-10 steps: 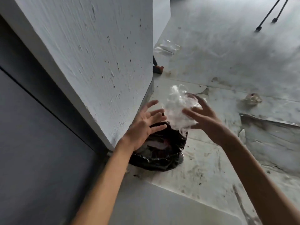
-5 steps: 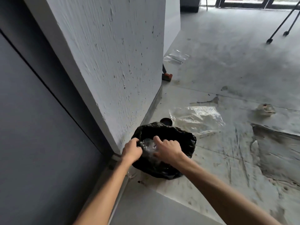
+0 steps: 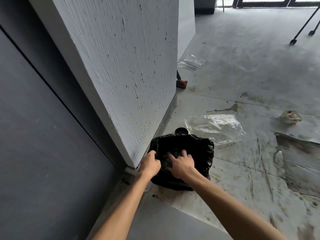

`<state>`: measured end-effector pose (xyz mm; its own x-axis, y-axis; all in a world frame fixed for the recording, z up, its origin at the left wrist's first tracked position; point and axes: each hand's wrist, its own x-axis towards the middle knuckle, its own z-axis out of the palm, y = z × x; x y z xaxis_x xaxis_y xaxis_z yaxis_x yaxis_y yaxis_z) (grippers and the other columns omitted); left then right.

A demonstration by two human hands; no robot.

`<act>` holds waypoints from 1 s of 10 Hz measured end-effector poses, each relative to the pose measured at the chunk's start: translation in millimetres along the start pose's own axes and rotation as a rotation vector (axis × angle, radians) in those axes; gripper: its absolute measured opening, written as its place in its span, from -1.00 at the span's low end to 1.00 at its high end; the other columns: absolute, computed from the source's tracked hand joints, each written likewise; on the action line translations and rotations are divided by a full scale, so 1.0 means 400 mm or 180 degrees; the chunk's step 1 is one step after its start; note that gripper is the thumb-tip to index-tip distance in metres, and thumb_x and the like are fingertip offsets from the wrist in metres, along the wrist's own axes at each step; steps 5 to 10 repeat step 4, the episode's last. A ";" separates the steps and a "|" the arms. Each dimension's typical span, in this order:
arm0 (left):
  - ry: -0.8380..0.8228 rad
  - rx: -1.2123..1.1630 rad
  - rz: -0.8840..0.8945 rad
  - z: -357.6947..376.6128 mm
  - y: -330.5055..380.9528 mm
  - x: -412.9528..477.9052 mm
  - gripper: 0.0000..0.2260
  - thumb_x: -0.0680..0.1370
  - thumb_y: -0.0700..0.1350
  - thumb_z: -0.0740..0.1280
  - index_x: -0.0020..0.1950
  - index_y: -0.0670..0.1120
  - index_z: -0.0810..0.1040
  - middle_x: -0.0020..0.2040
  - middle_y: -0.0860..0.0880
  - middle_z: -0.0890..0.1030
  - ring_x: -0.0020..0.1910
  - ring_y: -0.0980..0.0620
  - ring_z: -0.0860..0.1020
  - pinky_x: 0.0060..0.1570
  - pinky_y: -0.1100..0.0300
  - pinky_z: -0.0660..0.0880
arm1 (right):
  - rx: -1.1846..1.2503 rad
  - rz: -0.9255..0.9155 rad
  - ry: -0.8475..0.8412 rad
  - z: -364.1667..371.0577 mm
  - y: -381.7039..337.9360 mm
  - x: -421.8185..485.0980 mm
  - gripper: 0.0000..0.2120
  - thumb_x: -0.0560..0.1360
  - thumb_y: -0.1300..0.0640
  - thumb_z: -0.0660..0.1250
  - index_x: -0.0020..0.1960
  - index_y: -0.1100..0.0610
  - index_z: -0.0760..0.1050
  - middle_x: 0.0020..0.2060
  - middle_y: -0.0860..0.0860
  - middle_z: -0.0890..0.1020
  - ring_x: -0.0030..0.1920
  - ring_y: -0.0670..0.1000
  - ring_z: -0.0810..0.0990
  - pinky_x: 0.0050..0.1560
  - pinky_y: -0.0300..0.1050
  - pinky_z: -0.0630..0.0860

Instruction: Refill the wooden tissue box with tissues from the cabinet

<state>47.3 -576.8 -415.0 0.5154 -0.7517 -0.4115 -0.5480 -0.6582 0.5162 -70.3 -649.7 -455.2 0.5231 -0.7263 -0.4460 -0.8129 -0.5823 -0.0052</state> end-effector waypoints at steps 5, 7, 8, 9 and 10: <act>-0.0553 0.0568 -0.0340 -0.117 0.057 -0.051 -0.42 0.46 -0.18 0.18 0.48 -0.18 0.14 0.35 -0.25 0.41 0.29 -0.25 0.45 0.25 -0.06 0.45 | 0.0549 -0.0499 -0.0703 -0.215 0.105 -0.141 -0.50 0.54 -0.26 0.16 0.46 -0.23 0.26 0.39 -0.03 0.48 0.38 0.10 0.42 0.35 0.04 0.38; -0.0553 0.0568 -0.0340 -0.117 0.057 -0.051 -0.42 0.46 -0.18 0.18 0.48 -0.18 0.14 0.35 -0.25 0.41 0.29 -0.25 0.45 0.25 -0.06 0.45 | 0.0549 -0.0499 -0.0703 -0.215 0.105 -0.141 -0.50 0.54 -0.26 0.16 0.46 -0.23 0.26 0.39 -0.03 0.48 0.38 0.10 0.42 0.35 0.04 0.38; -0.0553 0.0568 -0.0340 -0.117 0.057 -0.051 -0.42 0.46 -0.18 0.18 0.48 -0.18 0.14 0.35 -0.25 0.41 0.29 -0.25 0.45 0.25 -0.06 0.45 | 0.0549 -0.0499 -0.0703 -0.215 0.105 -0.141 -0.50 0.54 -0.26 0.16 0.46 -0.23 0.26 0.39 -0.03 0.48 0.38 0.10 0.42 0.35 0.04 0.38; -0.0553 0.0568 -0.0340 -0.117 0.057 -0.051 -0.42 0.46 -0.18 0.18 0.48 -0.18 0.14 0.35 -0.25 0.41 0.29 -0.25 0.45 0.25 -0.06 0.45 | 0.0549 -0.0499 -0.0703 -0.215 0.105 -0.141 -0.50 0.54 -0.26 0.16 0.46 -0.23 0.26 0.39 -0.03 0.48 0.38 0.10 0.42 0.35 0.04 0.38; -0.0553 0.0568 -0.0340 -0.117 0.057 -0.051 -0.42 0.46 -0.18 0.18 0.48 -0.18 0.14 0.35 -0.25 0.41 0.29 -0.25 0.45 0.25 -0.06 0.45 | 0.0549 -0.0499 -0.0703 -0.215 0.105 -0.141 -0.50 0.54 -0.26 0.16 0.46 -0.23 0.26 0.39 -0.03 0.48 0.38 0.10 0.42 0.35 0.04 0.38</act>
